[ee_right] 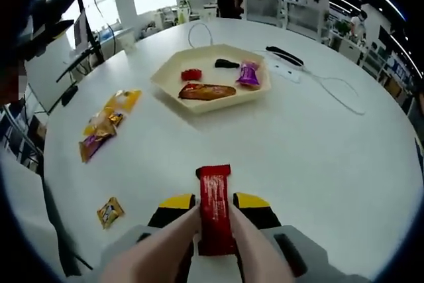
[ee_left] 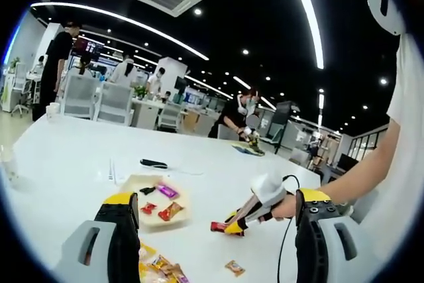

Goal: Place the target food into the container with the food tongs after gripping and lifting it, then release it inside without dropping or visibly crushing the food.

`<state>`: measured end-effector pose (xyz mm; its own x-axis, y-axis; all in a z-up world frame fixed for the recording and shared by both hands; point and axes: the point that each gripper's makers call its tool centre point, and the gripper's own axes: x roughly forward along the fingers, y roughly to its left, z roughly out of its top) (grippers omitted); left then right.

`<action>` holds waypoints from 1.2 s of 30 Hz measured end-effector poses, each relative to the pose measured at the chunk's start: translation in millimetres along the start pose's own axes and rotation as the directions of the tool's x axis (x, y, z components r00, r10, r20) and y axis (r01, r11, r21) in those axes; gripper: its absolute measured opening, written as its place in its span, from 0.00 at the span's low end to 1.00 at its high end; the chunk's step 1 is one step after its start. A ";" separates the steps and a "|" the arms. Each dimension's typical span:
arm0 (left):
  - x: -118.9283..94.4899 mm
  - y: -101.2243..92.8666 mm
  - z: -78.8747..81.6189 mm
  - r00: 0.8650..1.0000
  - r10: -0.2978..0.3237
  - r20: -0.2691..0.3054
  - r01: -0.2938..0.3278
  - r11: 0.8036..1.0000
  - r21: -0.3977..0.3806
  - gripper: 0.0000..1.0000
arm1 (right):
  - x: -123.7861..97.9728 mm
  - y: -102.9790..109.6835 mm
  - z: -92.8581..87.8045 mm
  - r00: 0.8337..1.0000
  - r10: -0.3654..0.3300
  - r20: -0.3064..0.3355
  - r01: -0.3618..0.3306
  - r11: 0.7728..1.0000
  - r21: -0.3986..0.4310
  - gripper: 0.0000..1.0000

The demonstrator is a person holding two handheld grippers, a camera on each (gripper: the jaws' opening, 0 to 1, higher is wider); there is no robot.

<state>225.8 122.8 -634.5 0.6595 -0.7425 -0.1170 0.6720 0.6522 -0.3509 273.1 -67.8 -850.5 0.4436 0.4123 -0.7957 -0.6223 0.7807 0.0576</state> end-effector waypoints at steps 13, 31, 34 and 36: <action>9.0 -7.3 -4.3 0.999 -0.019 -0.029 0.019 1.000 0.005 0.98 | -1.2 -1.4 0.2 0.998 -0.012 0.063 0.010 0.999 0.035 0.23; 20.7 -13.8 -11.3 0.998 -0.037 -0.049 0.037 0.999 -0.005 0.97 | 0.4 -2.5 0.0 0.998 -0.028 0.055 0.025 0.998 0.050 0.22; 19.5 -13.6 -10.7 0.998 -0.036 -0.046 0.036 0.999 -0.005 0.97 | 0.4 -3.5 -0.1 0.997 -0.032 0.064 0.028 0.998 0.060 0.21; 18.1 -12.9 -9.3 0.999 -0.033 -0.040 0.033 0.999 -0.005 0.97 | 0.4 -5.5 1.4 0.996 -0.024 0.090 0.012 0.992 0.125 0.21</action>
<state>225.9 99.5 -640.7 0.6228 -0.7693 -0.1423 0.6918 0.6264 -0.3592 277.6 -71.2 -850.3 0.5142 0.4341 -0.7397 -0.5313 0.8383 0.1227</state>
